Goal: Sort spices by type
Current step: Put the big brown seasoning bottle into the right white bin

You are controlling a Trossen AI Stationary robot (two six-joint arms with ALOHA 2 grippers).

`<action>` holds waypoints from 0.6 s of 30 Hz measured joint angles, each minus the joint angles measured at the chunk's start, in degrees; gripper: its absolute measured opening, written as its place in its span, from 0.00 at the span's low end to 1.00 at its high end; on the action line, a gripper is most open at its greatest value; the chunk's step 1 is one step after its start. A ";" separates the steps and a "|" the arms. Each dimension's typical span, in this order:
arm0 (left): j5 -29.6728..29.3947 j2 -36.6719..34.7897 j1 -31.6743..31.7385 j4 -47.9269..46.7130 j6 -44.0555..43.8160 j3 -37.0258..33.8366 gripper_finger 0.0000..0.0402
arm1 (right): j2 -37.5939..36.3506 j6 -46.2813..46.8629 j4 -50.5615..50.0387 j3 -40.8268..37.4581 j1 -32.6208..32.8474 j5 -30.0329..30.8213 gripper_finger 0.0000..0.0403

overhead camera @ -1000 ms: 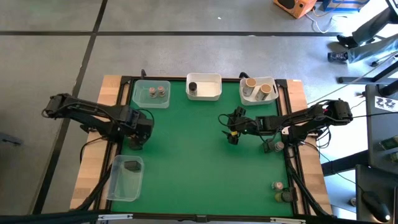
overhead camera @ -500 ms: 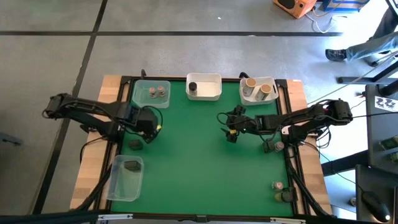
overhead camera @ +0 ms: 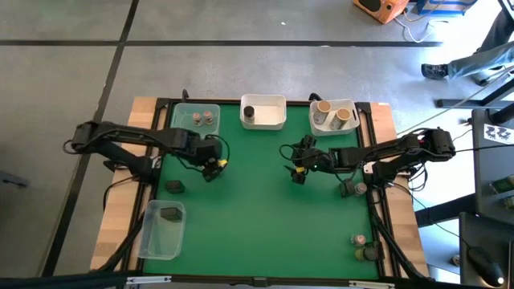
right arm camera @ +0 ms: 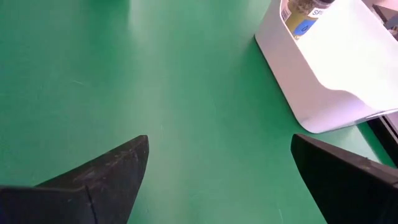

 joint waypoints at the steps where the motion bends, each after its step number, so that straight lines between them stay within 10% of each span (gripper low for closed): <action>1: -0.02 1.43 0.00 0.20 1.19 1.40 0.66 | 0.00 0.00 0.00 0.00 0.00 -0.07 0.97; 18: 2.66 22.54 -0.04 4.74 17.57 19.34 0.67 | 0.00 -0.04 -0.59 -0.04 0.00 -0.90 0.97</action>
